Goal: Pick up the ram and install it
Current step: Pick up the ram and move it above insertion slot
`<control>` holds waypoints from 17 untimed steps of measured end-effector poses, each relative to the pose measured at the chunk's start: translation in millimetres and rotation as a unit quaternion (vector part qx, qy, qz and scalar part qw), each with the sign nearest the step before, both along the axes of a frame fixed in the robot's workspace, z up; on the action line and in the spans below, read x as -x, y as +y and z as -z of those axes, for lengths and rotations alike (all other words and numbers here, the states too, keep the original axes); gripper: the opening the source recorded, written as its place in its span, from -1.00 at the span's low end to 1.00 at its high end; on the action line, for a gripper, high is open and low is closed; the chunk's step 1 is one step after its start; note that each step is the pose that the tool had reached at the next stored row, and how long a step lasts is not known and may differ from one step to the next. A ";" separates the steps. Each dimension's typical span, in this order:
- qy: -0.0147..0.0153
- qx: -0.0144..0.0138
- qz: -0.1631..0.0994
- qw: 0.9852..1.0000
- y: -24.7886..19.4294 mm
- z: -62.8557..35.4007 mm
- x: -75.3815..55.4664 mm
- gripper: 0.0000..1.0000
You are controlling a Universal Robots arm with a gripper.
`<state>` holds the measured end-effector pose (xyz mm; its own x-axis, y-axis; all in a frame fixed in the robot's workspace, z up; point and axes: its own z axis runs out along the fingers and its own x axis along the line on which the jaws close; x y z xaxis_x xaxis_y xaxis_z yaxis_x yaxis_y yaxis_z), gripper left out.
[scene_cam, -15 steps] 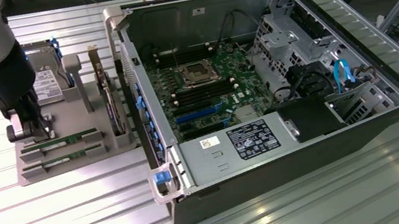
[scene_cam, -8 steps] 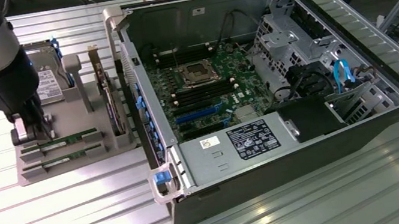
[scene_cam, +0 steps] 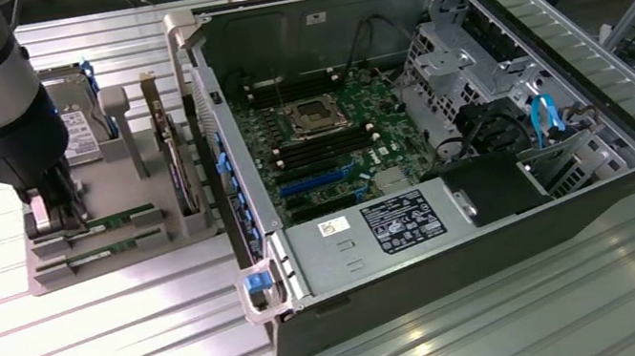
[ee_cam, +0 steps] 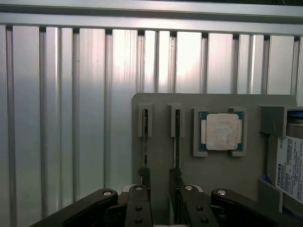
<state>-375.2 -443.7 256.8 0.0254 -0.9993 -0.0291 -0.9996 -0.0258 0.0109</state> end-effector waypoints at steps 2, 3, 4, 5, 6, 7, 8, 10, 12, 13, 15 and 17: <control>0.000 0.000 0.000 1.000 -1.1 1.6 -0.1 -0.40; 0.000 0.000 0.000 1.000 -1.6 2.6 -0.1 -0.40; 0.000 0.000 0.000 1.000 -2.3 3.7 -0.3 -0.40; 0.000 0.000 0.000 1.000 -2.9 4.5 -0.6 -0.40; 0.000 0.000 0.000 1.000 -3.4 5.4 -1.6 -0.40; 0.000 0.000 0.000 1.000 -4.0 6.4 -2.9 -0.40; 0.000 0.000 0.000 1.000 -4.5 7.5 -4.5 -0.40; 0.000 0.001 0.000 1.000 -5.4 9.4 -7.3 -0.40; 0.000 0.001 0.000 1.000 -6.6 11.9 -9.8 -0.40; 0.000 0.001 0.000 1.000 -7.7 13.7 -11.6 -0.40; 0.000 0.001 0.000 1.000 -9.0 16.0 -12.6 -0.40; 0.000 0.002 0.000 1.000 -10.2 17.7 -12.8 -0.40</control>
<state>-362.3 -453.9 239.1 0.0254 -0.9994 -0.0250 -0.9996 -0.0256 0.0113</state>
